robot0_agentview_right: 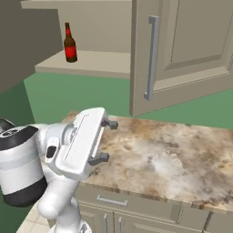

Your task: Open the cabinet directly in front. Then move the beer and the mug to the dining counter with the jar on it.

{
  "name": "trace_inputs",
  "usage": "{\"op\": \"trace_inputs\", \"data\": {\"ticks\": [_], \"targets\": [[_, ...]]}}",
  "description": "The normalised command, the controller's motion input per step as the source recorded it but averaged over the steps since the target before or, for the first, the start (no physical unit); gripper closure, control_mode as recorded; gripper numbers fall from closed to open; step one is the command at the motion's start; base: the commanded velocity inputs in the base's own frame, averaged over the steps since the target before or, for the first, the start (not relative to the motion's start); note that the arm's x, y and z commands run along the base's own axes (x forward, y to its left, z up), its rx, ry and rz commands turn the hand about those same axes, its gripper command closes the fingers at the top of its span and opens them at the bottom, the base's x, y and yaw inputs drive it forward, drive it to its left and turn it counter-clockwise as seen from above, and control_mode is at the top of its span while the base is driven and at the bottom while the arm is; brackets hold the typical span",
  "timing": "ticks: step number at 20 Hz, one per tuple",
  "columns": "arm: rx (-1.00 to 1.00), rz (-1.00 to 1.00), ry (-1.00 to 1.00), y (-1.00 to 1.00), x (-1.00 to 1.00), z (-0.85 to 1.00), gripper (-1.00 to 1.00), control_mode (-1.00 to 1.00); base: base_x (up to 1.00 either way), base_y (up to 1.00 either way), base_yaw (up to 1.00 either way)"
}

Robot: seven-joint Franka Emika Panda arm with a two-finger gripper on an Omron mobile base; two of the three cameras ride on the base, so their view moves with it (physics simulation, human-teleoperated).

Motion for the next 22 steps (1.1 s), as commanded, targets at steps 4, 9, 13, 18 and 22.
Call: {"op": "trace_inputs", "data": {"ticks": [4, 9, 13, 18, 22], "targets": [[0.03, -0.26, -0.07, 0.71, 0.1, 0.45, -1.0, -1.0, 0.0, 0.0, 0.0], [0.0, -0.13, -0.03, 0.78, 0.48, 0.46, -1.0, -1.0, 0.0, 0.0, 0.0], [0.0, 0.0, 0.0, 0.24, 0.61, 0.5, -1.0, -1.0, 0.0, 0.0, 0.0], [0.03, 0.0, -0.02, 0.0, 0.53, 0.5, -1.0, -1.0, 0.0, 0.0, 0.0], [0.0, 0.0, -0.07, 0.07, 0.45, 0.48, -1.0, -1.0, 0.0, 0.0, 0.0]]}}
